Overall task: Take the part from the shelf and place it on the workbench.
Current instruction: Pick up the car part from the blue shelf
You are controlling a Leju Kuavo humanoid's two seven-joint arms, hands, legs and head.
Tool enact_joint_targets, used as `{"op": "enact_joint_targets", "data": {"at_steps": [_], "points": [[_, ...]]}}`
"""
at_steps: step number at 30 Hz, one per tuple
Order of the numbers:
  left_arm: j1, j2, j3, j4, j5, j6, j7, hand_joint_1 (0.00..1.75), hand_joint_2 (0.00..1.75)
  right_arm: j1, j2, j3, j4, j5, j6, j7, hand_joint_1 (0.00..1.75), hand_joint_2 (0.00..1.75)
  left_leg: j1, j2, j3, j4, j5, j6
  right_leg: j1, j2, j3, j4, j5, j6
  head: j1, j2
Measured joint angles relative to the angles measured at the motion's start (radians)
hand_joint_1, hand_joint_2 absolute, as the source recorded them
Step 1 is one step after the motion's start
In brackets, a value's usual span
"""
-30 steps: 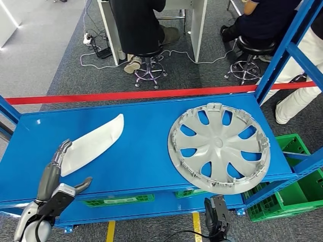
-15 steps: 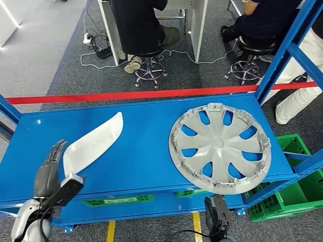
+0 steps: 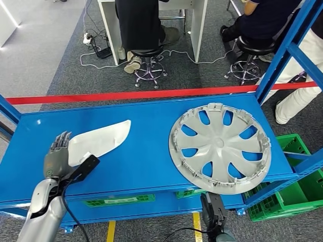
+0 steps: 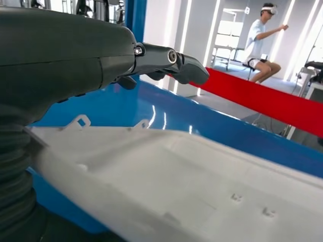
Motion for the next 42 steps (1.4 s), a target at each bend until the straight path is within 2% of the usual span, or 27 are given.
{"op": "enact_joint_targets", "data": {"at_steps": [10,20,21,22,24,25,26,35,42], "points": [[-0.08,-0.039,0.016,0.128,0.004,-0.001,-0.074,0.0,1.75,-0.005,0.008,0.0,0.003,0.014,0.003,0.006,0.0,0.0,-0.001,0.0,0.0,0.0,0.0,0.0,-0.001,0.0,0.0,0.0,0.0,0.0,0.0,0.0],[-0.096,-0.048,0.016,0.175,0.057,-0.008,-0.196,0.03,1.75,-0.012,0.01,-0.001,0.005,0.022,0.005,0.01,0.0,0.0,-0.002,0.0,0.0,0.0,0.001,0.001,-0.002,0.0,0.0,0.0,0.0,0.0,0.0,0.0],[-0.095,-0.048,0.016,0.176,0.059,-0.008,-0.198,0.19,1.75,-0.012,0.01,-0.001,0.005,0.022,0.005,0.01,0.0,0.0,-0.002,0.0,0.0,0.0,0.001,0.001,-0.002,0.0,0.0,0.0,0.0,0.0,0.0,0.0],[-0.096,-0.048,0.016,0.177,0.06,-0.008,-0.2,0.53,1.75,-0.012,0.011,-0.001,0.005,0.022,0.006,0.01,0.0,0.0,-0.002,0.0,0.0,0.0,0.001,0.001,-0.002,0.0,0.0,0.0,0.0,0.0,0.0,0.0],[-0.095,-0.048,0.014,0.18,0.061,-0.01,-0.206,1.36,1.75,-0.012,0.011,-0.001,0.005,0.022,0.006,0.01,0.0,0.0,-0.002,0.0,0.0,0.0,0.001,0.001,-0.002,0.0,0.0,0.0,0.0,0.0,0.0,0.0],[-0.093,-0.048,0.013,0.181,0.063,-0.011,-0.21,1.64,1.75,-0.013,0.011,-0.001,0.005,0.023,0.006,0.01,0.0,0.0,-0.002,0.0,0.0,0.0,0.001,0.001,-0.002,0.0,0.0,0.0,0.0,0.0,0.0,0.0],[-0.092,-0.048,0.011,0.182,0.065,-0.012,-0.215,1.73,1.75,-0.013,0.011,-0.001,0.005,0.024,0.006,0.01,0.0,0.0,-0.002,0.0,0.0,0.0,0.001,0.001,-0.002,0.0,0.0,0.0,0.0,0.0,0.0,0.0],[-0.075,-0.046,-0.006,0.185,0.072,-0.007,-0.227,1.75,1.75,-0.014,0.013,-0.001,0.005,0.026,0.005,0.011,0.0,0.0,-0.002,0.0,0.0,0.0,0.0,0.001,-0.002,0.0,0.0,0.0,0.0,0.0,0.0,0.0],[-0.051,-0.046,-0.007,0.153,0.07,0.017,-0.185,1.75,1.75,-0.013,0.013,-0.001,0.005,0.022,0.0,0.011,0.0,0.0,-0.002,0.0,0.0,0.0,0.0,0.001,-0.002,0.0,0.0,0.0,0.0,0.001,0.0,0.0]]}}
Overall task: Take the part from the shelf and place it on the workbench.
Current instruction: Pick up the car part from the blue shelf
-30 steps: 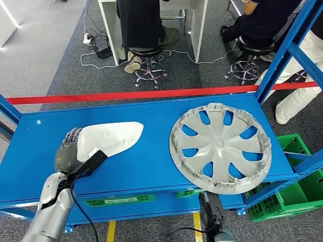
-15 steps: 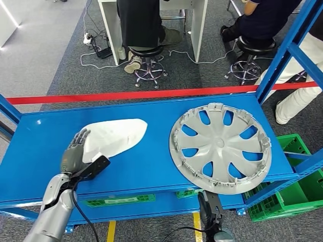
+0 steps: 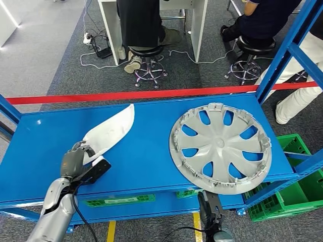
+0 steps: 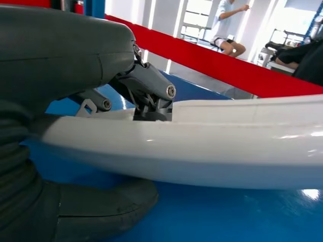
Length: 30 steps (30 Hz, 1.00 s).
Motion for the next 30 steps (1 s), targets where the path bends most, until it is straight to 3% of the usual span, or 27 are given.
{"op": "enact_joint_targets", "data": {"at_steps": [19,24,30], "points": [[0.029,0.0,0.0,-0.059,-0.005,0.021,0.014,1.73,1.75,0.0,0.0,-0.001,0.0,-0.002,-0.002,-0.002,0.0,0.0,0.0,0.0,0.0,0.0,0.0,0.0,0.0,0.0,0.0,0.0,0.0,0.0,0.0,0.0],[0.074,-0.001,0.0,-0.158,0.024,0.056,-0.003,1.55,1.75,0.002,0.0,-0.003,0.0,-0.01,-0.01,-0.008,0.0,0.0,0.0,0.0,0.0,0.0,0.0,0.0,0.0,0.0,0.0,0.0,0.0,0.0,0.0,0.0],[0.148,-0.001,-0.029,-0.353,0.071,0.04,-0.017,1.55,1.75,0.006,0.0,-0.016,0.0,-0.021,-0.016,-0.016,0.0,0.0,-0.001,0.0,-0.001,0.001,-0.002,0.002,-0.001,0.0,0.0,-0.002,0.0,0.001,0.0,0.0]]}}
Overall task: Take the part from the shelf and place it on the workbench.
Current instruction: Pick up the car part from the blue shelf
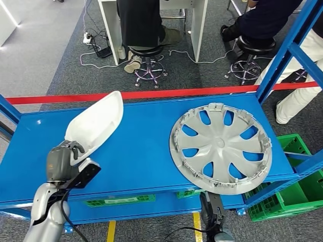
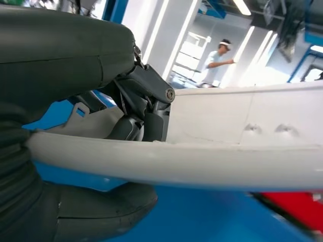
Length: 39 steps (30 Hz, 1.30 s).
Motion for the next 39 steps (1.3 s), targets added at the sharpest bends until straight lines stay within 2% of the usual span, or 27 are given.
{"op": "enact_joint_targets", "data": {"at_steps": [5,9,12,14,15,16,19,20,21,22,24,25,26,29,30,31,32,34,35,36,37,39], "points": [[0.047,0.0,-0.062,-0.136,0.008,-0.001,0.007,1.55,1.75,0.007,0.0,-0.005,-0.002,0.0,0.018,-0.012,0.0,0.0,-0.002,0.0,-0.002,0.004,-0.002,0.004,-0.002,0.0,0.0,-0.001,0.001,0.003,0.0,0.0],[0.068,0.001,-0.099,-0.189,-0.002,0.02,0.015,1.55,1.75,0.02,0.0,-0.005,-0.015,-0.012,0.056,-0.014,0.0,0.0,-0.005,0.0,-0.004,0.01,-0.005,0.011,-0.005,0.0,0.0,-0.001,0.002,0.009,0.0,0.0],[0.076,0.002,-0.118,-0.208,-0.004,0.026,0.018,1.55,1.75,0.029,0.0,-0.005,-0.031,-0.021,0.077,-0.014,0.0,0.0,-0.009,0.0,-0.008,0.017,-0.001,0.021,-0.009,0.0,0.001,-0.004,0.009,0.02,0.0,0.0],[0.078,0.003,-0.128,-0.215,-0.005,0.03,0.019,1.55,1.75,0.033,0.0,-0.004,-0.04,-0.024,0.081,-0.015,0.0,0.0,-0.005,0.002,-0.009,0.01,0.013,0.029,-0.007,0.0,-0.003,-0.005,0.015,0.03,0.0,0.0],[0.078,0.003,-0.132,-0.218,-0.005,0.032,0.02,1.55,1.75,0.034,0.0,-0.004,-0.043,-0.026,0.081,-0.015,0.0,0.0,-0.002,0.003,-0.009,0.002,0.021,0.032,-0.004,-0.003,-0.01,0.008,0.003,0.034,0.0,0.0],[0.078,0.003,-0.136,-0.22,-0.005,0.033,0.02,1.55,1.75,0.035,0.0,-0.003,-0.046,-0.028,0.081,-0.015,0.0,0.0,0.002,0.005,-0.009,-0.005,0.028,0.035,-0.001,-0.006,-0.025,0.041,-0.022,0.036,0.002,0.0],[0.081,0.004,-0.145,-0.222,-0.004,0.034,0.022,1.55,1.75,0.039,0.0,-0.003,-0.05,-0.033,0.085,-0.015,0.0,0.0,0.005,0.01,-0.014,-0.007,0.037,0.04,0.0,-0.013,-0.092,0.228,-0.131,0.039,0.006,0.0],[0.082,0.004,-0.146,-0.222,-0.004,0.034,0.022,1.55,1.75,0.041,0.0,-0.003,-0.051,-0.034,0.088,-0.015,0.0,0.0,0.005,0.011,-0.017,-0.006,0.039,0.039,-0.001,-0.013,-0.102,0.269,-0.145,0.04,0.006,0.0],[0.082,0.005,-0.147,-0.222,-0.004,0.034,0.022,1.55,1.75,0.042,-0.001,-0.003,-0.052,-0.035,0.089,-0.015,0.0,0.0,0.005,0.013,-0.02,-0.004,0.04,0.038,-0.002,-0.015,-0.094,0.273,-0.14,0.041,0.006,0.0],[0.083,0.005,-0.148,-0.222,-0.004,0.034,0.022,1.55,1.75,0.043,-0.001,-0.003,-0.053,-0.035,0.09,-0.015,0.0,0.0,0.006,0.016,-0.022,-0.001,0.041,0.036,-0.002,-0.018,-0.066,0.236,-0.118,0.042,0.006,0.0],[0.083,0.005,-0.152,-0.222,-0.003,0.034,0.023,1.55,1.75,0.041,-0.002,-0.003,-0.055,-0.036,0.092,-0.015,0.0,0.0,0.008,0.023,-0.028,0.007,0.038,0.029,-0.001,-0.037,0.022,0.1,-0.075,0.042,0.007,0.0],[0.084,0.005,-0.153,-0.222,-0.001,0.034,0.023,1.55,1.75,0.039,-0.002,-0.002,-0.056,-0.037,0.093,-0.015,0.0,0.0,0.007,0.026,-0.03,0.012,0.037,0.023,0.002,-0.046,0.052,0.05,-0.063,0.037,0.006,0.0],[0.085,0.006,-0.154,-0.223,0.0,0.035,0.024,1.55,1.75,0.037,-0.002,-0.002,-0.058,-0.037,0.094,-0.015,0.0,0.0,0.005,0.029,-0.033,0.017,0.036,0.017,0.005,-0.051,0.067,0.022,-0.062,0.03,0.006,0.0],[0.088,0.007,-0.16,-0.223,0.003,0.037,0.025,1.55,1.75,0.036,-0.002,-0.002,-0.06,-0.038,0.095,-0.015,0.0,0.0,0.005,0.041,-0.041,0.026,0.037,0.001,0.006,-0.035,0.051,0.018,-0.055,0.004,0.004,0.0],[0.089,0.008,-0.161,-0.223,0.004,0.037,0.025,1.55,1.75,0.036,-0.002,-0.001,-0.06,-0.038,0.095,-0.015,0.0,0.0,0.005,0.04,-0.047,0.035,0.025,-0.006,0.005,-0.028,0.044,0.018,-0.05,-0.004,0.003,0.0],[0.089,0.009,-0.161,-0.224,0.004,0.037,0.025,1.55,1.75,0.036,-0.002,-0.001,-0.06,-0.038,0.095,-0.015,0.0,0.0,0.006,0.036,-0.059,0.06,-0.001,-0.011,0.003,-0.023,0.037,0.017,-0.044,-0.011,0.001,0.0],[0.089,0.011,-0.162,-0.224,0.004,0.037,0.025,1.55,1.75,0.035,-0.002,-0.001,-0.06,-0.038,0.095,-0.015,0.0,0.0,0.006,0.03,-0.078,0.106,-0.041,-0.016,0.002,-0.018,0.027,0.016,-0.036,-0.018,0.0,0.0],[0.09,0.014,-0.164,-0.225,0.006,0.039,0.025,1.55,1.75,0.034,-0.002,0.001,-0.06,-0.04,0.092,-0.015,0.0,0.0,0.007,0.022,-0.128,0.238,-0.125,-0.02,0.002,-0.008,0.004,0.016,-0.019,-0.024,-0.003,0.0],[0.091,0.016,-0.165,-0.225,0.007,0.04,0.026,1.55,1.75,0.035,-0.002,0.003,-0.06,-0.041,0.089,-0.015,0.0,0.0,0.007,0.021,-0.145,0.29,-0.149,-0.019,0.003,-0.003,-0.008,0.017,-0.01,-0.025,-0.003,0.0],[0.092,0.018,-0.166,-0.225,0.008,0.041,0.026,1.55,1.75,0.036,-0.002,0.005,-0.06,-0.042,0.085,-0.015,0.0,0.0,0.006,0.021,-0.146,0.311,-0.152,-0.017,0.003,0.003,-0.021,0.017,-0.001,-0.025,-0.003,0.0],[0.092,0.02,-0.167,-0.225,0.01,0.043,0.027,1.55,1.75,0.036,-0.002,0.009,-0.06,-0.043,0.081,-0.015,0.0,0.0,0.006,0.02,-0.129,0.296,-0.137,-0.013,0.004,0.009,-0.033,0.017,0.01,-0.024,-0.003,0.0],[0.091,0.022,-0.169,-0.226,0.01,0.045,0.027,1.55,1.75,0.036,-0.002,0.016,-0.062,-0.044,0.076,-0.015,0.0,0.0,0.004,0.011,-0.048,0.179,-0.085,-0.001,0.004,0.021,-0.056,0.017,0.031,-0.02,-0.003,0.0]]}}
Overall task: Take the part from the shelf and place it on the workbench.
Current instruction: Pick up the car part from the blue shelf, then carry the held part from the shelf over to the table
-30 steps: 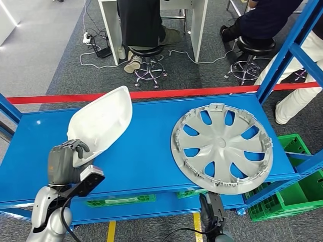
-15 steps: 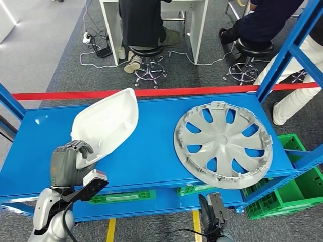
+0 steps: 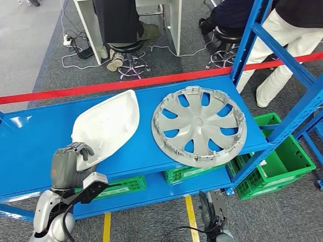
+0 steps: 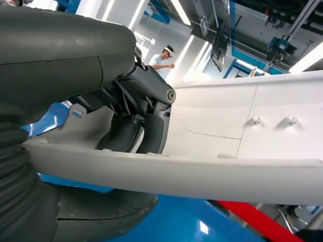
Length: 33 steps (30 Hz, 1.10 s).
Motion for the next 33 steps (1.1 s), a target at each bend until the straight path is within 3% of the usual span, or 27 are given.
{"op": "enact_joint_targets", "data": {"at_steps": [2,3,5,6,7,8,10,11,12,13,14,15,17,19,21,22,23,26,27,28,29,31,33], "points": [[-0.001,0.001,-0.001,-0.004,0.0,0.002,0.001,1.55,1.75,-0.001,0.001,0.007,-0.004,-0.001,-0.005,0.0,0.0,0.0,-0.003,-0.012,0.072,-0.117,0.025,0.009,0.001,0.007,-0.014,-0.003,0.023,0.009,0.001,0.0],[-0.002,0.001,-0.001,-0.006,0.001,0.003,0.001,1.55,1.75,-0.001,0.001,0.01,-0.006,-0.002,-0.008,0.0,0.0,0.0,-0.005,-0.016,0.087,-0.147,0.027,0.012,0.0,0.008,-0.016,-0.008,0.035,0.015,-0.002,0.0],[-0.004,0.002,-0.002,-0.007,0.004,0.006,0.003,1.55,1.75,0.002,0.002,0.019,-0.007,-0.003,-0.017,0.0,0.0,0.0,-0.008,-0.017,0.078,-0.16,0.045,0.022,-0.003,0.008,-0.013,-0.028,0.061,0.031,-0.007,0.0],[-0.004,0.003,-0.002,-0.007,0.005,0.007,0.004,1.55,1.75,0.004,0.001,0.025,-0.007,-0.003,-0.021,0.0,0.0,0.0,-0.007,-0.018,0.072,-0.165,0.058,0.028,-0.004,0.004,-0.016,-0.033,0.06,0.037,-0.009,0.0],[-0.004,0.003,-0.003,-0.008,0.006,0.008,0.004,1.55,1.75,0.006,0.001,0.03,-0.007,-0.004,-0.025,0.0,0.0,0.0,-0.006,-0.019,0.064,-0.17,0.074,0.035,-0.004,-0.003,-0.023,-0.021,0.039,0.042,-0.007,0.0],[-0.004,0.003,-0.003,-0.008,0.007,0.008,0.005,1.55,1.75,0.007,0.001,0.034,-0.007,-0.004,-0.027,0.0,0.0,0.0,-0.003,-0.02,0.054,-0.174,0.09,0.039,-0.003,-0.011,-0.035,0.013,-0.003,0.046,-0.005,0.0],[-0.001,0.004,-0.003,-0.008,0.008,0.009,0.007,1.55,1.75,0.006,0.0,0.041,-0.008,-0.005,-0.029,0.0,0.0,0.0,-0.003,-0.022,0.026,-0.174,0.115,0.042,-0.003,-0.027,-0.065,0.142,-0.116,0.051,0.0,0.0],[0.0,0.005,-0.003,-0.008,0.008,0.01,0.008,1.55,1.75,0.005,0.0,0.045,-0.008,-0.006,-0.029,0.0,0.0,0.0,-0.003,-0.023,0.011,-0.174,0.127,0.041,-0.003,-0.031,-0.073,0.207,-0.151,0.053,0.0,0.0],[0.001,0.006,-0.003,-0.008,0.009,0.01,0.008,1.55,1.75,0.005,0.0,0.048,-0.008,-0.006,-0.029,0.0,0.0,0.0,-0.003,-0.026,-0.004,-0.173,0.139,0.04,-0.003,-0.033,-0.07,0.251,-0.163,0.054,0.0,0.0],[0.001,0.007,-0.003,-0.008,0.009,0.01,0.008,1.55,1.75,0.005,0.0,0.051,-0.008,-0.007,-0.029,0.0,0.0,0.0,-0.003,-0.03,-0.02,-0.173,0.151,0.038,-0.003,-0.033,-0.05,0.262,-0.154,0.054,0.0,0.0],[0.001,0.008,-0.003,-0.008,0.009,0.01,0.008,1.55,1.75,0.005,0.0,0.053,-0.008,-0.007,-0.03,0.0,0.0,0.0,-0.003,-0.036,-0.035,-0.172,0.163,0.034,-0.003,-0.03,-0.01,0.236,-0.135,0.052,0.0,0.0],[0.001,0.008,-0.003,-0.008,0.009,0.01,0.009,1.55,1.75,0.004,0.0,0.055,-0.008,-0.008,-0.03,0.0,0.0,0.0,-0.002,-0.043,-0.048,-0.171,0.174,0.031,-0.003,-0.018,0.045,0.178,-0.124,0.048,0.0,0.0],[-0.001,0.008,-0.003,-0.008,0.009,0.01,0.009,1.55,1.75,0.002,0.0,0.057,-0.009,-0.009,-0.031,0.0,0.0,0.0,-0.002,-0.057,-0.067,-0.169,0.195,0.021,-0.005,0.018,0.154,0.041,-0.137,0.039,-0.001,0.0],[-0.003,0.008,-0.003,-0.008,0.009,0.01,0.01,1.55,1.75,0.002,0.0,0.059,-0.009,-0.009,-0.032,0.0,0.0,0.0,0.0,-0.072,-0.077,-0.169,0.214,0.009,-0.003,0.032,0.193,-0.019,-0.157,0.032,-0.001,0.0],[0.0,0.009,-0.004,-0.008,0.009,0.01,0.01,1.55,1.75,0.001,0.001,0.06,-0.009,-0.01,-0.033,0.0,0.0,0.0,0.004,-0.088,-0.085,-0.171,0.227,-0.003,-0.001,0.009,0.184,-0.021,-0.145,0.021,0.001,0.0],[0.002,0.01,-0.005,-0.008,0.01,0.01,0.011,1.55,1.75,0.0,0.002,0.06,-0.009,-0.01,-0.033,0.0,0.0,0.0,0.004,-0.083,-0.094,-0.161,0.215,-0.009,-0.003,-0.003,0.177,-0.023,-0.135,0.013,-0.001,0.0],[0.002,0.011,-0.005,-0.008,0.01,0.01,0.011,1.55,1.75,-0.001,0.002,0.062,-0.009,-0.01,-0.033,0.0,0.0,0.0,0.004,-0.069,-0.109,-0.133,0.184,-0.014,-0.006,-0.016,0.168,-0.026,-0.124,0.006,-0.005,0.0],[0.0,0.011,-0.006,-0.008,0.011,0.01,0.011,1.55,1.75,0.001,0.002,0.064,-0.01,-0.011,-0.033,0.0,0.0,0.0,0.008,-0.02,-0.167,0.044,0.047,-0.032,-0.007,-0.056,0.129,-0.029,-0.091,0.0,-0.016,0.0],[0.0,0.012,-0.007,-0.008,0.011,0.01,0.011,1.55,1.75,0.002,0.002,0.064,-0.01,-0.011,-0.033,0.0,0.0,0.0,0.011,-0.014,-0.175,0.094,0.03,-0.037,-0.007,-0.07,0.115,-0.029,-0.081,0.001,-0.016,0.0],[0.001,0.012,-0.007,-0.008,0.011,0.01,0.011,1.55,1.75,0.002,0.002,0.064,-0.01,-0.012,-0.034,0.0,0.0,0.0,0.015,-0.011,-0.168,0.116,0.036,-0.041,-0.007,-0.085,0.101,-0.028,-0.071,0.003,-0.017,0.0],[0.001,0.013,-0.007,-0.008,0.011,0.01,0.011,1.55,1.75,0.002,0.002,0.064,-0.01,-0.013,-0.034,0.0,0.0,0.0,0.018,-0.007,-0.143,0.105,0.057,-0.045,-0.008,-0.099,0.088,-0.027,-0.061,0.005,-0.016,0.0],[-0.002,0.013,-0.007,-0.008,0.011,0.01,0.011,1.55,1.75,0.001,0.002,0.065,-0.01,-0.014,-0.034,0.0,0.0,0.0,0.024,0.031,-0.043,-0.003,0.094,-0.054,-0.008,-0.121,0.066,-0.025,-0.043,0.015,-0.017,0.0],[-0.008,0.011,-0.008,-0.008,0.011,0.01,0.011,1.55,1.75,-0.001,0.002,0.066,-0.012,-0.017,-0.035,0.0,0.0,0.0,0.02,0.077,0.049,-0.128,0.082,-0.045,-0.004,-0.141,0.056,-0.023,-0.027,0.029,-0.018,0.0]]}}
